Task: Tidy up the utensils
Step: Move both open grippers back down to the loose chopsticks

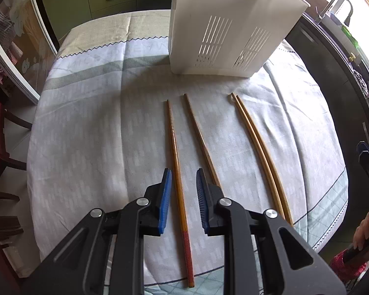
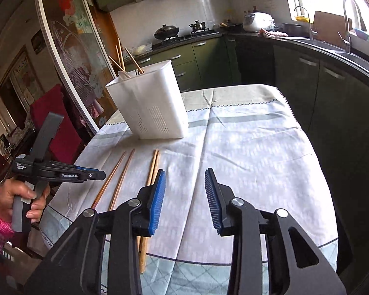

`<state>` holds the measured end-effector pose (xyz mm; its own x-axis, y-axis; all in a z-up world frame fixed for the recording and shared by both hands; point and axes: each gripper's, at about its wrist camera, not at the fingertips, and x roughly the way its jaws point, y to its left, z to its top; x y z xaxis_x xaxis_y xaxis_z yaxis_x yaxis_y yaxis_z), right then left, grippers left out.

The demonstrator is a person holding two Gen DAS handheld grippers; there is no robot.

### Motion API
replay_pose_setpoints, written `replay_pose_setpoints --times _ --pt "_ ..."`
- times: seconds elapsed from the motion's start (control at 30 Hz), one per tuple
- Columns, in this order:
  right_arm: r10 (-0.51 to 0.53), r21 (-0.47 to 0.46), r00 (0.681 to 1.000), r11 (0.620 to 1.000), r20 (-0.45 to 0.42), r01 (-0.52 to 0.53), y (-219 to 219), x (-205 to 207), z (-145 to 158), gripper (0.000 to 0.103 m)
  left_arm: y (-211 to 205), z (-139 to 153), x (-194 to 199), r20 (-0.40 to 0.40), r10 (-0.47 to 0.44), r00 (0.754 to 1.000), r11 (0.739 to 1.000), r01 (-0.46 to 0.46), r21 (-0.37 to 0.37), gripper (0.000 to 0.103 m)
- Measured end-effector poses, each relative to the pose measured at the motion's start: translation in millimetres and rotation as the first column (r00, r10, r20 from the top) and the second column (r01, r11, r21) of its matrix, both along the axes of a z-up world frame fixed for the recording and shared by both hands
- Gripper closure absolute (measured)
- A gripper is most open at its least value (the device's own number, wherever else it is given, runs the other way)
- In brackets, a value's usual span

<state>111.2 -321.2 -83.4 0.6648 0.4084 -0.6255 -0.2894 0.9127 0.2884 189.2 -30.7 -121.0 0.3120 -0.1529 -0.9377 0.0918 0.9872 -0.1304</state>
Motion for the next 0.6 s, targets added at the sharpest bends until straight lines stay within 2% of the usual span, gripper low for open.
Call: replay_pose_setpoints --times 0.17,0.4,0.53,0.6 --pt "-0.004 0.001 1.000 1.000 -0.005 0.004 -8 -3 -2 0.069 -2 -12 10 -0.003 0.025 1.000 0.999 -0.025 0.026 0.083" --pt "0.009 -0.022 0.999 1.000 -0.035 -0.010 6 13 -3 0.069 -6 -17 13 -0.001 0.016 1.000 0.999 -0.016 0.049 0.084" --pt "0.072 -0.058 0.993 0.995 -0.095 -0.078 31 31 -16 0.069 -10 -18 13 0.018 0.008 1.000 0.997 -0.009 0.082 0.095" --pt "0.117 -0.087 0.983 0.988 -0.141 -0.130 50 44 -26 0.070 -7 -19 10 0.018 0.010 1.000 0.997 -0.011 0.076 0.095"
